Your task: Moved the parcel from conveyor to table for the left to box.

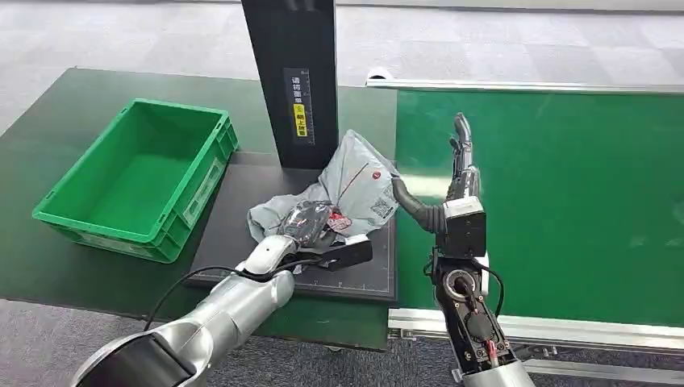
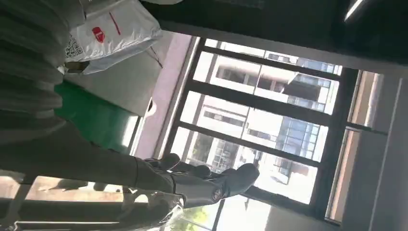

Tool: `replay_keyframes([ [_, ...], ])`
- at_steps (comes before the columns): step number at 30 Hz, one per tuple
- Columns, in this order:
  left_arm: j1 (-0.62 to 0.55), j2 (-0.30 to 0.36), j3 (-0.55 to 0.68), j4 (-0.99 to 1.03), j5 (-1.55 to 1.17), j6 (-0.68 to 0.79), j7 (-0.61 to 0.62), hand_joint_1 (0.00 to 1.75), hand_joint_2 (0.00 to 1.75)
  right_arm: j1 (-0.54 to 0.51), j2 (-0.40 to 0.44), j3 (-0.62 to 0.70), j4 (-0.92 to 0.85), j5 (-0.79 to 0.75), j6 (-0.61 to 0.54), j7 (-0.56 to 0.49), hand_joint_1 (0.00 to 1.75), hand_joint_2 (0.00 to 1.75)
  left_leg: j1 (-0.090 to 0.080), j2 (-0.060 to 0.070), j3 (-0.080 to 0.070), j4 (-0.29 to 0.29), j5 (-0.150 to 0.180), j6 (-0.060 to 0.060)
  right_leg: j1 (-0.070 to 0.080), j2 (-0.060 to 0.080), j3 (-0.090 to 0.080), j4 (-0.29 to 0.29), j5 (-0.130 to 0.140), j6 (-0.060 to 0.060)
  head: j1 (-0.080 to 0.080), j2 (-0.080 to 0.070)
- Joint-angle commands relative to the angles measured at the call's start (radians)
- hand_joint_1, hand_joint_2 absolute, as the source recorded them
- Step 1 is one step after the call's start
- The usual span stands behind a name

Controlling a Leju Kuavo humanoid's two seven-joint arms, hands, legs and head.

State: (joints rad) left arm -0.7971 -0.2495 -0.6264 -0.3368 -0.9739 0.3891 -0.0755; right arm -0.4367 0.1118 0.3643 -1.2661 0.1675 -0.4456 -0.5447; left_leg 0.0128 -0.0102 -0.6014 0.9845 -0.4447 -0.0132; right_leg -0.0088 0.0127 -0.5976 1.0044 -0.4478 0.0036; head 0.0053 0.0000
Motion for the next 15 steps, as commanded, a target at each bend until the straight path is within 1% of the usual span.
replay_keyframes([
  [1,-0.009,0.000,0.056,0.035,0.042,0.080,-0.093,1.75,1.75,-0.006,-0.025,-0.008,-0.009,-0.001,-0.023,0.007,0.00,1.75,0.000,0.001,0.002,-0.001,0.000,0.001,0.000,0.000,0.002,-0.001,0.000,0.000,0.000,0.000],
  [3,-0.014,0.004,0.092,-0.007,0.071,0.150,-0.149,1.75,1.75,-0.004,-0.031,-0.020,-0.023,0.002,-0.033,0.011,0.00,1.75,0.000,0.000,0.002,-0.001,0.000,0.001,0.000,-0.001,0.002,-0.001,0.000,0.000,0.000,0.000],
  [5,-0.017,0.027,0.145,-0.114,0.109,0.256,-0.230,1.75,1.75,0.004,-0.042,-0.037,-0.039,0.012,-0.045,0.022,0.00,1.75,0.000,-0.001,0.001,0.000,0.000,0.001,0.000,-0.003,0.002,-0.001,-0.001,0.000,0.000,0.000],
  [6,-0.009,0.049,0.156,-0.192,0.109,0.250,-0.238,1.75,1.75,0.010,-0.047,-0.047,-0.047,0.013,-0.047,0.023,0.00,1.75,0.000,-0.001,0.000,0.000,0.000,0.001,0.000,-0.002,0.000,0.000,0.000,0.000,0.000,0.000],
  [7,0.008,0.070,0.160,-0.275,0.093,0.202,-0.210,1.75,1.75,0.015,-0.049,-0.056,-0.052,0.009,-0.040,0.023,0.00,1.75,0.000,0.000,-0.001,0.001,0.000,0.000,0.000,-0.001,-0.001,0.000,0.000,0.000,0.000,0.000],
  [8,0.019,0.079,0.166,-0.314,0.084,0.179,-0.199,1.75,1.75,0.017,-0.049,-0.060,-0.052,0.009,-0.039,0.023,0.00,1.75,0.000,0.000,-0.001,0.001,0.000,0.001,0.000,-0.002,-0.001,0.000,0.000,0.000,0.000,0.000],
  [13,0.033,0.073,0.167,-0.311,0.065,0.185,-0.190,1.75,1.75,0.016,-0.045,-0.058,-0.048,0.014,-0.037,0.020,0.00,1.75,-0.001,0.002,0.002,-0.001,-0.001,0.001,0.000,0.000,0.002,-0.001,0.000,0.000,0.000,0.000],
  [15,0.033,0.073,0.167,-0.311,0.065,0.185,-0.190,1.75,1.75,0.016,-0.045,-0.058,-0.048,0.014,-0.037,0.020,0.00,1.75,0.000,0.001,0.001,0.000,-0.001,0.001,0.000,0.000,0.001,-0.001,0.000,0.000,0.000,0.000],
])
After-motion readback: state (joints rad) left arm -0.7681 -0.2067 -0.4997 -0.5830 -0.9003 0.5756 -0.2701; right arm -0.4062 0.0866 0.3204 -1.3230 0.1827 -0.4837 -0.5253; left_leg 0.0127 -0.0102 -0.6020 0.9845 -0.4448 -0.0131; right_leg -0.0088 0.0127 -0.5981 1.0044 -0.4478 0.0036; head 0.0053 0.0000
